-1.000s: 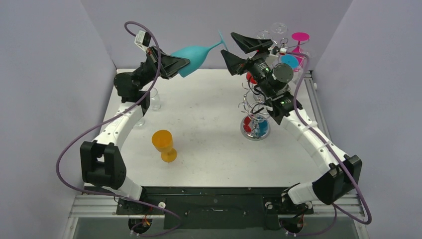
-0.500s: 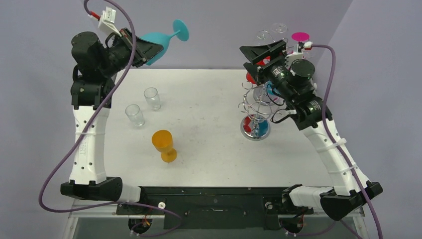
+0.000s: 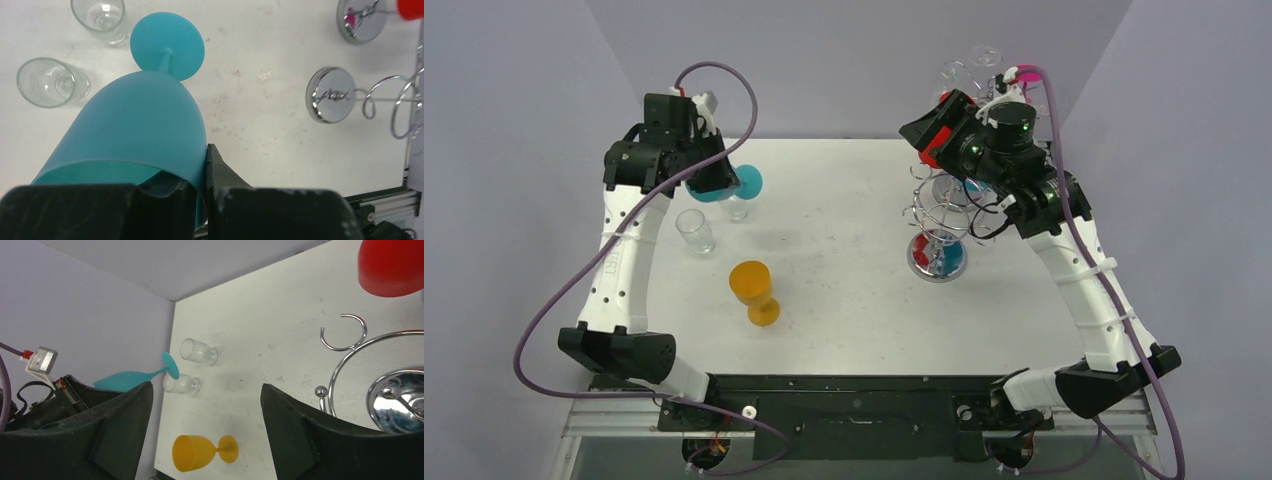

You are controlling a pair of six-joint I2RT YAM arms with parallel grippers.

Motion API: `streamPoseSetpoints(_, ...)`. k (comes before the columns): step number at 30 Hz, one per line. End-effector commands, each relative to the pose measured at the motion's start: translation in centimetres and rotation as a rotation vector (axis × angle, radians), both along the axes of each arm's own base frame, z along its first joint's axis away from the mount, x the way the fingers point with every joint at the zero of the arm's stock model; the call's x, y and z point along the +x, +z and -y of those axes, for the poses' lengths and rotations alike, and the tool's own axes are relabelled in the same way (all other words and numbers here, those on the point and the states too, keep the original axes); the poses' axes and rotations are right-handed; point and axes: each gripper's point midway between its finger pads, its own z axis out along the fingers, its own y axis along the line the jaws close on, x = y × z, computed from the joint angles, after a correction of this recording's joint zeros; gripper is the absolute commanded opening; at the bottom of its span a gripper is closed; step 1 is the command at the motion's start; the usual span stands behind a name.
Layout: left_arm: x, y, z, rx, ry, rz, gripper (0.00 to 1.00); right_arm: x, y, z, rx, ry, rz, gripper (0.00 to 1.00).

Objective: Take the wine glass off the wine glass rack
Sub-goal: Place the wine glass at the center of the board.

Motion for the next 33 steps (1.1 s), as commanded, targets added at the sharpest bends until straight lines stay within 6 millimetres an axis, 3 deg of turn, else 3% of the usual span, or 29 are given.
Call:
streamPoseSetpoints(1, -1.0, -3.8, -1.3, 0.135, -0.021, -0.109, 0.0, -0.2, 0.6, 1.4, -0.106, -0.007, 0.032, 0.74)
streamPoseSetpoints(5, -0.8, -8.8, -1.3, 0.168, -0.037, -0.226, 0.0, -0.2, 0.5, 2.0, -0.145, -0.016, 0.025, 0.74)
streamPoseSetpoints(10, 0.2, -12.6, -0.9, 0.167, -0.065, -0.31, 0.0, -0.3, 0.8, 2.4, -0.157, -0.02, 0.029, 0.74)
streamPoseSetpoints(18, 1.7, -17.3, -2.7, 0.251, -0.037, -0.442, 0.0, -0.4, 1.5, 2.4, -0.15, -0.02, 0.041, 0.74)
streamPoseSetpoints(25, 2.8, -19.2, -3.8, 0.291, -0.009, -0.482, 0.0, -0.3, 1.8, 2.0, -0.15, 0.001, 0.032, 0.75)
streamPoseSetpoints(29, 2.9, -19.5, -4.4, 0.318, 0.007, -0.49, 0.13, -0.3, 2.2, 2.0, -0.154, 0.003, 0.034, 0.75)
streamPoseSetpoints(31, 3.0, -19.4, -4.5, 0.327, 0.013, -0.483, 0.31, -0.4, 2.2, 2.1, -0.157, 0.0, 0.032, 0.75)
streamPoseSetpoints(33, 3.2, -18.9, -4.6, 0.328, 0.018, -0.465, 0.4, -0.4, 2.4, 2.2, -0.161, -0.003, 0.032, 0.75)
